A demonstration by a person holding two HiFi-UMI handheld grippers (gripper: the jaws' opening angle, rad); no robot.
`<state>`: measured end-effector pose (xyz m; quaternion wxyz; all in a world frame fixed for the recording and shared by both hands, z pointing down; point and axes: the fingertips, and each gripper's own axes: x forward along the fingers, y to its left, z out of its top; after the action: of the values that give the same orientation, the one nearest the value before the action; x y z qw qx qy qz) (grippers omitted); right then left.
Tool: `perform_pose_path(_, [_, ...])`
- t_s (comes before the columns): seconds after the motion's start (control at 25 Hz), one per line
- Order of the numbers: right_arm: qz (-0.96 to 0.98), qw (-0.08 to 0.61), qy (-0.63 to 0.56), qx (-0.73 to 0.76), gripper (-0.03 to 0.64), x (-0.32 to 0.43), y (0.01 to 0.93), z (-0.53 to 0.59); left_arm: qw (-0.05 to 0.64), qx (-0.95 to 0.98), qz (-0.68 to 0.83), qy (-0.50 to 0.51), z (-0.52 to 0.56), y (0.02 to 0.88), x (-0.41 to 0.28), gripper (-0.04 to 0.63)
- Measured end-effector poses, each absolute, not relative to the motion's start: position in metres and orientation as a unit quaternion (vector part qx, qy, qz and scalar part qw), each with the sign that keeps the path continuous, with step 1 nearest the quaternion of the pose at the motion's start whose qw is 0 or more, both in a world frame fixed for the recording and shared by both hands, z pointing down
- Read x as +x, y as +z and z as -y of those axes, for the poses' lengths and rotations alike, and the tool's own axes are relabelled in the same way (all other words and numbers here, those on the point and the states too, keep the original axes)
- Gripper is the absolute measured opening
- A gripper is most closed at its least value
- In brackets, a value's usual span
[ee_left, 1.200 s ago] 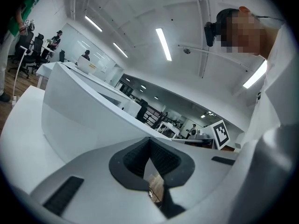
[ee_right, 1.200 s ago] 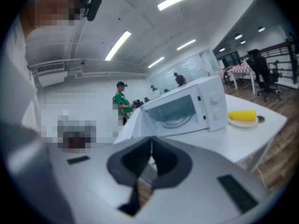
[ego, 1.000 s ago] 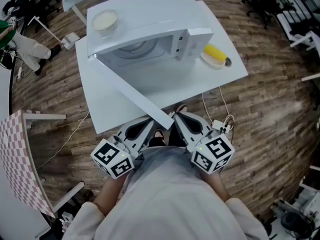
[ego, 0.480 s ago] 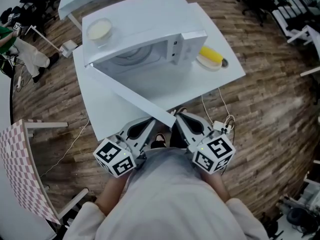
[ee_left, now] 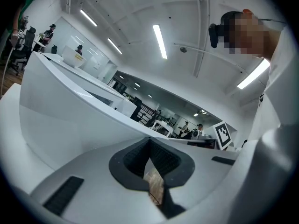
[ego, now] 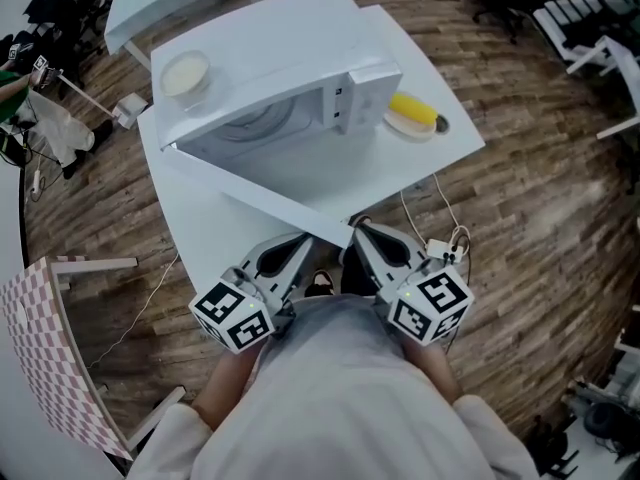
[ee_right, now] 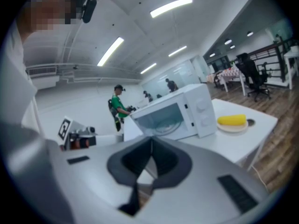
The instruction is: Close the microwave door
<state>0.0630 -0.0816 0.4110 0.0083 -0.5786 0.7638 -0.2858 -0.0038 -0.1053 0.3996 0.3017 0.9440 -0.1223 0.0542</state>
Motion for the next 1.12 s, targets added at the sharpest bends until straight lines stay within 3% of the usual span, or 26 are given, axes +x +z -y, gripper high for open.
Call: perform_pose_path(1.12, [-0.754, 0.026, -0.301, -0.583, 0.023, 0.093, 0.419, 0.112, 0.314, 0.941, 0.113, 0.064, 0.139, 0.405, 0.031, 0.017])
